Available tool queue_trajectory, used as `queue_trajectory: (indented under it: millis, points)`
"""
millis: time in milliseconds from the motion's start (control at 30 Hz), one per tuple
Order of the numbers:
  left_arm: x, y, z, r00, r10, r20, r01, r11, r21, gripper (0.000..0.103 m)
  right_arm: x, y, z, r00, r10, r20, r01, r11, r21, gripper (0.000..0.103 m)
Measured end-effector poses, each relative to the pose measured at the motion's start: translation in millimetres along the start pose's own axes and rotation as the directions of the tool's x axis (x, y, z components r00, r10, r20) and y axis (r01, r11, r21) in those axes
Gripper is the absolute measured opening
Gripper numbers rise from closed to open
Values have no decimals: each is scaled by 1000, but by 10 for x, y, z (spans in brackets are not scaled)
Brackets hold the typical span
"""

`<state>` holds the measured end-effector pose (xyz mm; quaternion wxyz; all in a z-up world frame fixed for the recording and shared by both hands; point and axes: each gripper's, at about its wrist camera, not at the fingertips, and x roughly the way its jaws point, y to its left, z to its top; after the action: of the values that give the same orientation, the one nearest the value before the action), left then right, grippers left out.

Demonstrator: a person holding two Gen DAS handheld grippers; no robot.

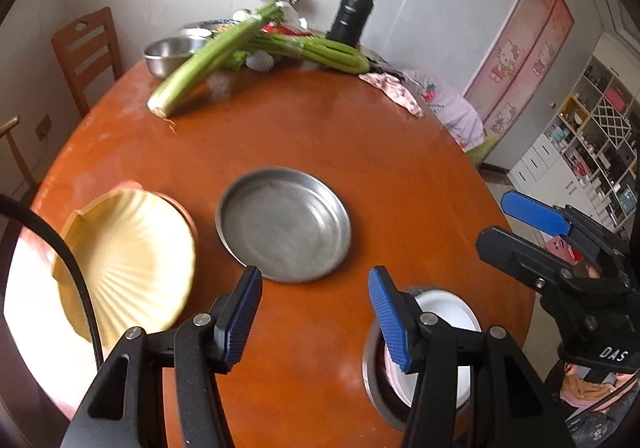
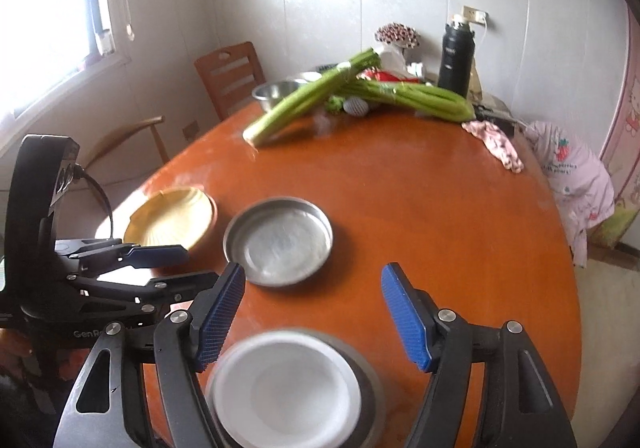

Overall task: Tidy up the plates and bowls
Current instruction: 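Move the right tool to the shallow steel plate and grasp its rim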

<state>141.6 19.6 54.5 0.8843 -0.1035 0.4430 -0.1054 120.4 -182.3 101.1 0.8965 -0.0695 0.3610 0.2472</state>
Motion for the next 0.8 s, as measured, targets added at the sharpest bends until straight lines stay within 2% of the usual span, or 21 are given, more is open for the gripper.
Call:
queue_trajectory:
  millis: [167, 433, 800]
  points:
    - [-88, 147, 221, 999, 18, 31, -18, 1000, 3, 55, 125, 60, 264, 1000, 1, -8, -1, 1000, 18, 73]
    - [79, 392, 560, 998, 59, -2, -59, 998, -13, 55, 345, 118, 636, 1000, -3, -6, 3, 1000, 3, 74]
    - [647, 540, 683, 992, 59, -109, -63, 998, -27, 55, 1016, -87, 629, 983, 28, -180, -22, 999, 35, 74]
